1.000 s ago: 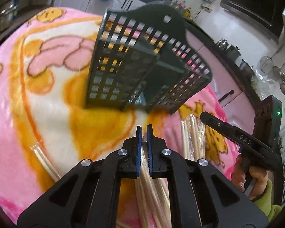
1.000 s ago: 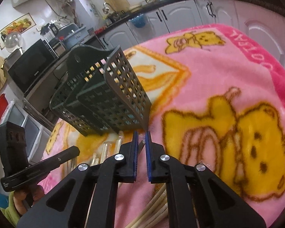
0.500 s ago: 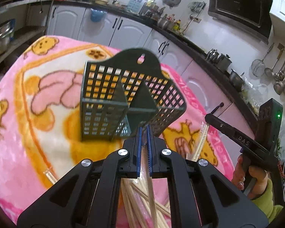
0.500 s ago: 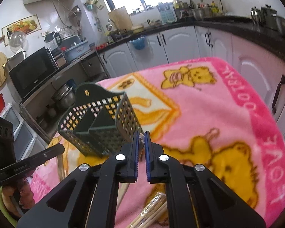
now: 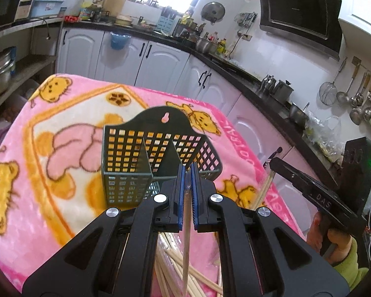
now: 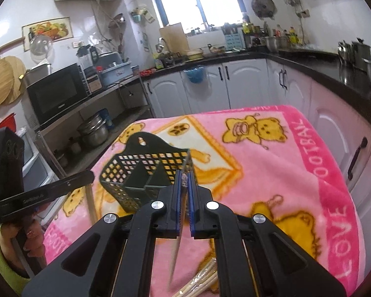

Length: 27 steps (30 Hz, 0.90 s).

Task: Organize utensils
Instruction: 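Lift the chopstick with the left tool toward the green caddy while the right tool carries its own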

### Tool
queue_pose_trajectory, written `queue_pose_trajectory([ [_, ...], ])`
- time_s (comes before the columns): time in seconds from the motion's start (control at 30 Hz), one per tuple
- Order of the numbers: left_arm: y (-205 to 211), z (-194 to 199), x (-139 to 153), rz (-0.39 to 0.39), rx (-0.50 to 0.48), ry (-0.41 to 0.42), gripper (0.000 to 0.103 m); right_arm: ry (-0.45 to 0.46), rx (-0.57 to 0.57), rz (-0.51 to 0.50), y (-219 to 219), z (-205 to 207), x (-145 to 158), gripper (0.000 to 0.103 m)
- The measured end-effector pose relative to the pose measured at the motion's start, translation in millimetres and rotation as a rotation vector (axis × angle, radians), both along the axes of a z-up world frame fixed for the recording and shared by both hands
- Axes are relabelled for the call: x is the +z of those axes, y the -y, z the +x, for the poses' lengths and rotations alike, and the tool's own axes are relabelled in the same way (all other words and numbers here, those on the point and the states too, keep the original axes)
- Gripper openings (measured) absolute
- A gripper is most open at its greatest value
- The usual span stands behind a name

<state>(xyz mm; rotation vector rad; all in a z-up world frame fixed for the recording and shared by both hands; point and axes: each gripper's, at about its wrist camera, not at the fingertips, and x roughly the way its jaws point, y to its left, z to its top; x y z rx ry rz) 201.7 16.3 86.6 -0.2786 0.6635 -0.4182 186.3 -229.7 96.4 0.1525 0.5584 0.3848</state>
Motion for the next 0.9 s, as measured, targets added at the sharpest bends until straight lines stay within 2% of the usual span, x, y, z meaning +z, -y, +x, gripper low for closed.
queue_pose_trajectory([
  [0.37, 2.5, -3.2, 24.9, 0.019, -0.015, 0.058, 0.001, 0.089, 0.061, -0.026, -22.1, -12.0, 31.4, 0.005],
  [0.9, -2.0, -1.3, 88.3, 0.048, -0.009, 0.190, 0.001, 0.182, 0.113, 0.004, -40.8, -13.3, 74.4, 0.005],
])
